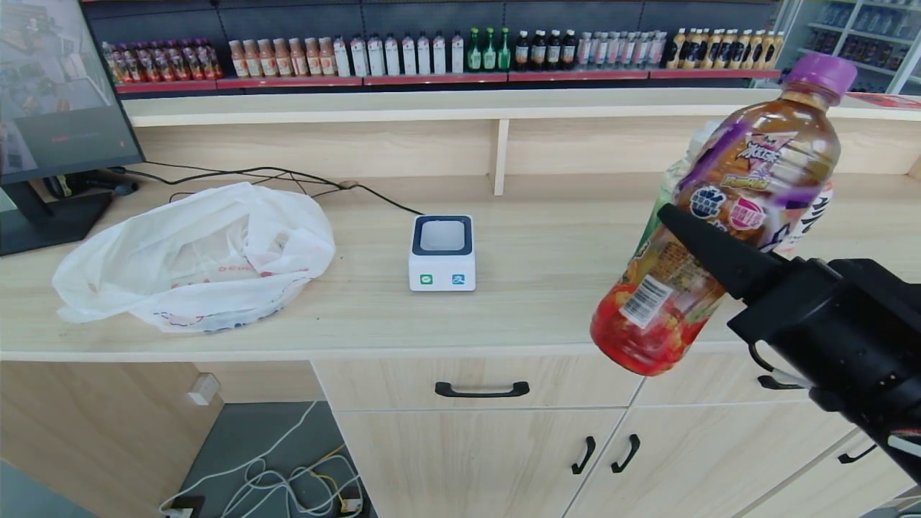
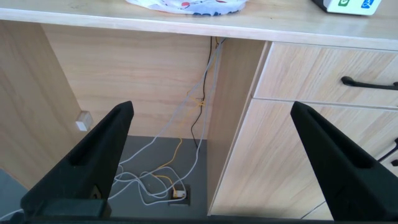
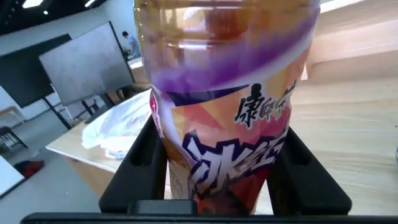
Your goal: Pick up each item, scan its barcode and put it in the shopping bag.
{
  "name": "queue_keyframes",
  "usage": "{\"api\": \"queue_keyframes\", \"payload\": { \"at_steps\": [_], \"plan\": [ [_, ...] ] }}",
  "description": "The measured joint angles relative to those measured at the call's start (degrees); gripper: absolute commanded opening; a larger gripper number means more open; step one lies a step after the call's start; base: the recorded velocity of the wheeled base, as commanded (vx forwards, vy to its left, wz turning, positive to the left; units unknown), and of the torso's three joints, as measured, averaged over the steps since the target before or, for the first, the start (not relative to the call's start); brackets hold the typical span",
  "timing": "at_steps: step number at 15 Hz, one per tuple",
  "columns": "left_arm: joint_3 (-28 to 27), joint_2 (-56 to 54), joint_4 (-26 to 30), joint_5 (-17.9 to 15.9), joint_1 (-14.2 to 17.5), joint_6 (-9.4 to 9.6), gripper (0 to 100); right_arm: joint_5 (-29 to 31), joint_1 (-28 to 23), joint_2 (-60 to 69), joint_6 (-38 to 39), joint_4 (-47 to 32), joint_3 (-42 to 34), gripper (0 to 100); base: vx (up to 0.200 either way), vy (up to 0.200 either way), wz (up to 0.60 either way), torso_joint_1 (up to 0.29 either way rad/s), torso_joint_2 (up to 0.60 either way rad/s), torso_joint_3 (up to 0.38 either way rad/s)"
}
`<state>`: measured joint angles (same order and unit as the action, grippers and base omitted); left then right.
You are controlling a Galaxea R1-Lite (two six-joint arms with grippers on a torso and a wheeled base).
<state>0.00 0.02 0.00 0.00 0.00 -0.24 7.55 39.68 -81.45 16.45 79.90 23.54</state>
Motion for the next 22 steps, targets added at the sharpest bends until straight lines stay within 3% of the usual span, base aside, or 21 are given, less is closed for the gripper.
{"api": "queue_keyframes", "payload": {
  "at_steps": [11,22],
  "plan": [
    [0.0,0.0,0.0,0.0,0.0,0.00,100,-20.1,-0.1,-0.1,16.3,0.6,5.0,0,0.000,0.000,0.00,0.000,0.00,0.000],
    [0.0,0.0,0.0,0.0,0.0,0.00,100,-30.7,0.1,-0.6,22.3,5.1,7.5,0,0.000,0.000,0.00,0.000,0.00,0.000]
  ]
}}
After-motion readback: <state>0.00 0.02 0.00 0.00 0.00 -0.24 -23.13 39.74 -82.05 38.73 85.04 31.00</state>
